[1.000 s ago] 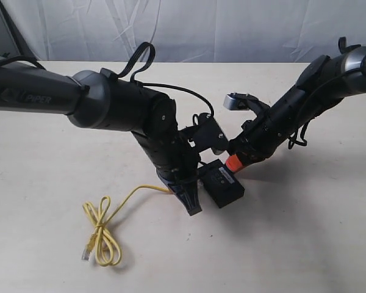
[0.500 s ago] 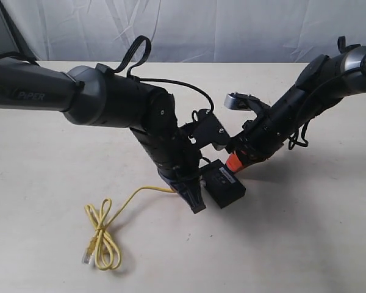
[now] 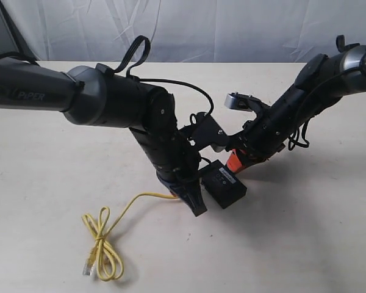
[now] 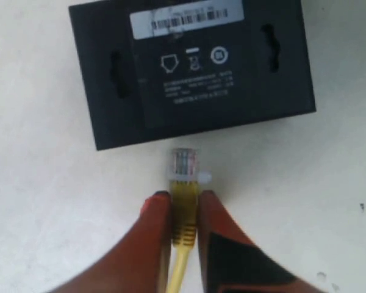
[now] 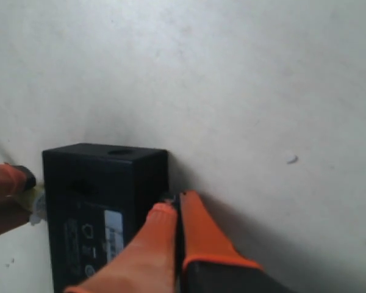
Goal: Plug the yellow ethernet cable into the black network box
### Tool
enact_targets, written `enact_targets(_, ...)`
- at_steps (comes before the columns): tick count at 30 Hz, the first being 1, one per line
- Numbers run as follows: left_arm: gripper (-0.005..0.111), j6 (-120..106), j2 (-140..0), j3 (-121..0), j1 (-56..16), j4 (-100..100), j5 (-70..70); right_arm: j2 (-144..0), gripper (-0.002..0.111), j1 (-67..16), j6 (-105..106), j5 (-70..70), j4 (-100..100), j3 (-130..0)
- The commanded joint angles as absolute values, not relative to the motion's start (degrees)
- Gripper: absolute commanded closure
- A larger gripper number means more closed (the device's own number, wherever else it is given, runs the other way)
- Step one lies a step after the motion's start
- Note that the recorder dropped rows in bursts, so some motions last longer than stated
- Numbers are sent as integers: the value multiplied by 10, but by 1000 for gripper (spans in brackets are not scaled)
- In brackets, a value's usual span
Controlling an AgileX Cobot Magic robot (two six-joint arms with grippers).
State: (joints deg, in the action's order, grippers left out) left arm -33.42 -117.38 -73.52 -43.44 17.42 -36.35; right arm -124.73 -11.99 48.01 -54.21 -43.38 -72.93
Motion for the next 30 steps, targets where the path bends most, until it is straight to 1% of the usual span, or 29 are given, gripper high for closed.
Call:
enact_targets(1,107,-329,-1168,-737,-436,206,-359,-1255,109,-121,473,-561,-380,-722)
enact_targets(17,107,-332,-1190,-737,-436,213,-349,-1255,109,-121,462,-581,-378,-722)
enact_targets(30,107,-320,-1180,-748,-436,142,-362,-1255,109,-121,462,-581,-373,-722)
